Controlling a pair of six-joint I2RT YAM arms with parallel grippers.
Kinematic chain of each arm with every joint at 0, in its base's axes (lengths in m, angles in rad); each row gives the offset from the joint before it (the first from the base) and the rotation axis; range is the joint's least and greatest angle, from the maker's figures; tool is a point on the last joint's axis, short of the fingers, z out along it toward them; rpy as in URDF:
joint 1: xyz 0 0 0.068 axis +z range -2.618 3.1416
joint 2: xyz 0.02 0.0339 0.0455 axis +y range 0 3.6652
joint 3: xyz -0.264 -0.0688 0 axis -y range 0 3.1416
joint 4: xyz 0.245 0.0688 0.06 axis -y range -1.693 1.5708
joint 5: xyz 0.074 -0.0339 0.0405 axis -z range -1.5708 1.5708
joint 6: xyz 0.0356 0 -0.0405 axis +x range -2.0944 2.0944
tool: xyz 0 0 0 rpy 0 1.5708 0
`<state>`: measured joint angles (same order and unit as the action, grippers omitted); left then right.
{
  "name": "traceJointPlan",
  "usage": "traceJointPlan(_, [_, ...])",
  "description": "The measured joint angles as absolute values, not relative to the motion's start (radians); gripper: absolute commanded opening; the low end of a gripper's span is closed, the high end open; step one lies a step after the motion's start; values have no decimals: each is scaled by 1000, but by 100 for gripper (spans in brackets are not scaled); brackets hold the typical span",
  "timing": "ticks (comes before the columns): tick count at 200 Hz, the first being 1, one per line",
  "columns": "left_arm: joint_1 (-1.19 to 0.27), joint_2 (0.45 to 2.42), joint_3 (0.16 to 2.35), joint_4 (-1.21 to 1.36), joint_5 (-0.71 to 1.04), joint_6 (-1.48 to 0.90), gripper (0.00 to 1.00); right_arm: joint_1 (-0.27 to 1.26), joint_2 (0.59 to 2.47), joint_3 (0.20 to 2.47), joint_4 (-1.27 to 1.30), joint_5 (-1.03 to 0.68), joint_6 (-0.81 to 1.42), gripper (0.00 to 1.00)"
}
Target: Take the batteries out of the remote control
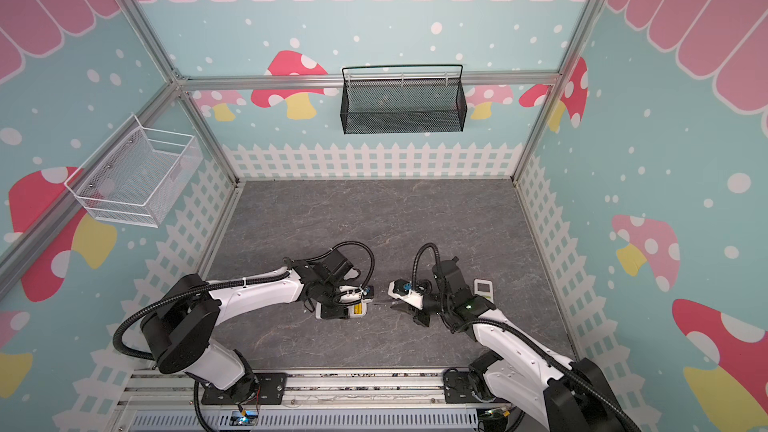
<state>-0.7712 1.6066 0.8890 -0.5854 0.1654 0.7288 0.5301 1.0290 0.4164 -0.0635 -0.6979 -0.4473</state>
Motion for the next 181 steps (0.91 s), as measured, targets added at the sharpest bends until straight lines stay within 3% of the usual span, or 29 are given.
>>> traceJointPlan(22, [-771,1611,889,-583,170,726,65,552,1074,442,-75,-711,-464,0])
traceJointPlan(64, [-739,1621,889,-603,228,726,73,559,1142,492,-78,-735,-471,0])
traceJointPlan(125, [-628,1621,888,-656,308,739,74,583,1318,591,-83,-746,-470,0])
traceJointPlan(181, [-615,1617,870,-652,349,752,73,607,1386,659,-108,-741,-463,0])
